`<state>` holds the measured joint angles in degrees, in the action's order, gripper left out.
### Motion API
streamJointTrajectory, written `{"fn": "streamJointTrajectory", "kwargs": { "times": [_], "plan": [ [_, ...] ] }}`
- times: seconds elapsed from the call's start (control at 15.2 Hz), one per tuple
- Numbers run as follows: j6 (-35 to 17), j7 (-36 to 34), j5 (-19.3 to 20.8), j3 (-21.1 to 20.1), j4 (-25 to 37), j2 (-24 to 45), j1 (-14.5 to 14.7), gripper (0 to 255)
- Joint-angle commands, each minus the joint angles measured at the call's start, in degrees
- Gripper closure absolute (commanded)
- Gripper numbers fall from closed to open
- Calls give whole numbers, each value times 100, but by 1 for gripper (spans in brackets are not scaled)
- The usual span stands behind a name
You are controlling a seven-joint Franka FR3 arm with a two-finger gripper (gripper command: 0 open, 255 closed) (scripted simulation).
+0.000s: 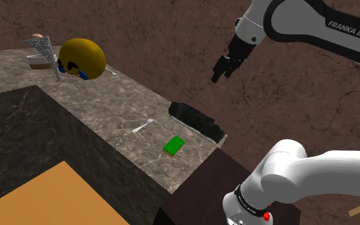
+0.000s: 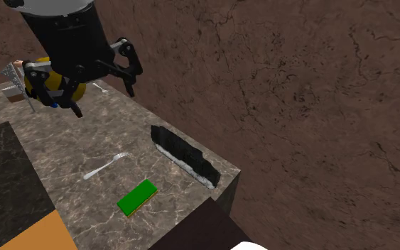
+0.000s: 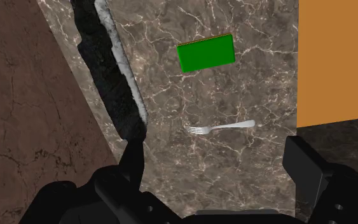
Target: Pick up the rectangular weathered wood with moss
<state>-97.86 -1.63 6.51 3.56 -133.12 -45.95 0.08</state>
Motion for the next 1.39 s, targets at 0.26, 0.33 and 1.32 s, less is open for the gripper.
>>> {"fn": "streamJointTrajectory", "kwargs": {
  "times": [0.26,0.33,1.32],
  "plan": [
    [-599,438,131,443,-318,314,-41,0],
    [-751,549,158,554,-379,414,-50,0],
    [-2944,2536,-160,2264,-349,2891,124,0]
  ]
}}
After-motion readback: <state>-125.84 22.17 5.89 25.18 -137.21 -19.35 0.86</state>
